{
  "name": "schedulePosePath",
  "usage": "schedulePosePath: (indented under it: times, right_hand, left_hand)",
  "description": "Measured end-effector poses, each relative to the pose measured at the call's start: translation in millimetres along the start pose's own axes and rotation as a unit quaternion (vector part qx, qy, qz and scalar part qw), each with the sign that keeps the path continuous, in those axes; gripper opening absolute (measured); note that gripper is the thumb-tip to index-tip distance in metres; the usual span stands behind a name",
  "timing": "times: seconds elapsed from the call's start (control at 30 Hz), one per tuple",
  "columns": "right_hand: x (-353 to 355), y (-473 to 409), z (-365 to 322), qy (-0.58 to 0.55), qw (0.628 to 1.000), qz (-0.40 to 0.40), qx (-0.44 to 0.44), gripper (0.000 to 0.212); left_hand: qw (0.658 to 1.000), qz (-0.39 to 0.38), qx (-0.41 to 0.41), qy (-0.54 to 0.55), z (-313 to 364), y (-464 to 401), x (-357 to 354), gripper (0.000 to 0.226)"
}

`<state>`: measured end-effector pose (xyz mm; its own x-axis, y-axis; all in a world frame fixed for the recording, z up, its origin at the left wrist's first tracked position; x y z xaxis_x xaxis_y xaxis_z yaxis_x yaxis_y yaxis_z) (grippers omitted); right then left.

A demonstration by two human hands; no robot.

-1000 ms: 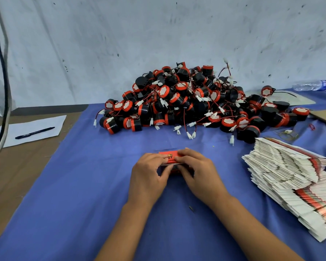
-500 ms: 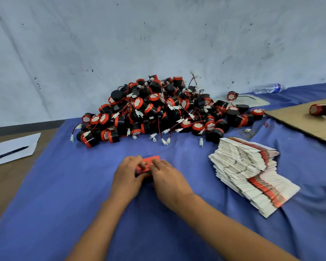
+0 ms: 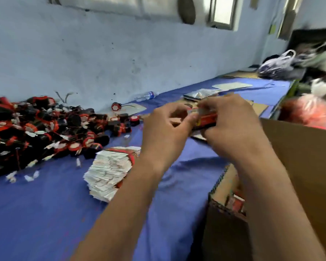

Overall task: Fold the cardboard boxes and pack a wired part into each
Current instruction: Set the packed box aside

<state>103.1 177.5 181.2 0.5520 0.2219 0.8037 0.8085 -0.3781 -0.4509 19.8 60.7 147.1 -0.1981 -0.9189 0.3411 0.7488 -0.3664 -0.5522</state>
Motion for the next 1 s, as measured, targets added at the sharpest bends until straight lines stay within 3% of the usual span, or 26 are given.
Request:
schedulePosePath:
  times: [0.13, 0.23, 0.33, 0.4, 0.47, 0.6, 0.67, 0.73, 0.77, 0.87, 0.93, 1.0]
  right_hand:
    - [27.9, 26.8, 81.4, 0.085, 0.964, -0.189, -0.169, 0.041]
    - [19.9, 29.6, 103.6, 0.095, 0.951, -0.215, -0.203, 0.049]
    - [12.8, 14.5, 97.4, 0.101, 0.966, -0.145, -0.187, 0.061]
    - [1.9, 4.8, 72.6, 0.05, 0.983, -0.098, -0.145, 0.056]
    - [-20.9, -2.8, 39.1, -0.014, 0.991, -0.085, -0.099, 0.046]
    - [-108.4, -15.5, -26.6, -0.088, 0.976, -0.19, -0.067, 0.032]
    - [-160.7, -24.9, -49.4, -0.095, 0.969, -0.218, -0.068, 0.012]
    - [-205.5, -37.7, -67.7, -0.092, 0.971, -0.212, -0.061, 0.006]
    - [-225.4, -45.1, -77.7, -0.085, 0.972, -0.212, -0.047, 0.006]
    - [-275.8, -66.6, -103.1, -0.031, 0.955, -0.296, -0.001, 0.04]
    - [-299.2, -74.2, -113.2, 0.015, 0.931, -0.363, 0.021, 0.034]
    - [-311.8, -77.3, -119.1, 0.047, 0.931, -0.357, 0.059, 0.02]
  left_hand:
    - [0.973, -0.214, -0.018, -0.087, 32.8, 4.8, -107.8, 0.014]
    - [0.924, -0.315, -0.033, -0.215, 35.7, 14.4, -143.0, 0.018]
    - [0.96, -0.226, -0.03, -0.161, 27.0, 7.7, -125.1, 0.018]
    - [0.983, -0.136, -0.023, -0.124, 5.8, 1.5, -94.6, 0.016]
    - [0.981, -0.081, 0.006, -0.177, -30.6, 2.6, -60.8, 0.013]
    - [0.936, -0.027, 0.103, -0.337, -119.0, 18.1, 10.1, 0.013]
    - [0.882, -0.04, 0.167, -0.44, -160.0, 27.5, 42.0, 0.03]
    - [0.832, -0.085, 0.218, -0.502, -190.4, 36.4, 63.0, 0.043]
    - [0.835, -0.096, 0.232, -0.489, -201.5, 40.2, 70.1, 0.043]
    - [0.901, -0.094, 0.195, -0.375, -216.1, 47.7, 81.8, 0.025]
    - [0.928, -0.067, 0.194, -0.31, -222.2, 54.2, 87.7, 0.03]
    - [0.942, 0.021, 0.247, -0.225, -228.6, 59.6, 96.9, 0.038]
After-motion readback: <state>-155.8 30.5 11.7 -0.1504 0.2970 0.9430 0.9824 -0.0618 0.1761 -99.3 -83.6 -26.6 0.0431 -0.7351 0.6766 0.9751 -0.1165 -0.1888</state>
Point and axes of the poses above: each hand's wrist, its own y-axis away from the middle knuckle, its own x-axis out of the back of the hand, z = x × y, the point moved 3 cm from there along -y, towards the middle knuckle, and after that the axes turned 3 degrees about -z, right-handed, at the moved point
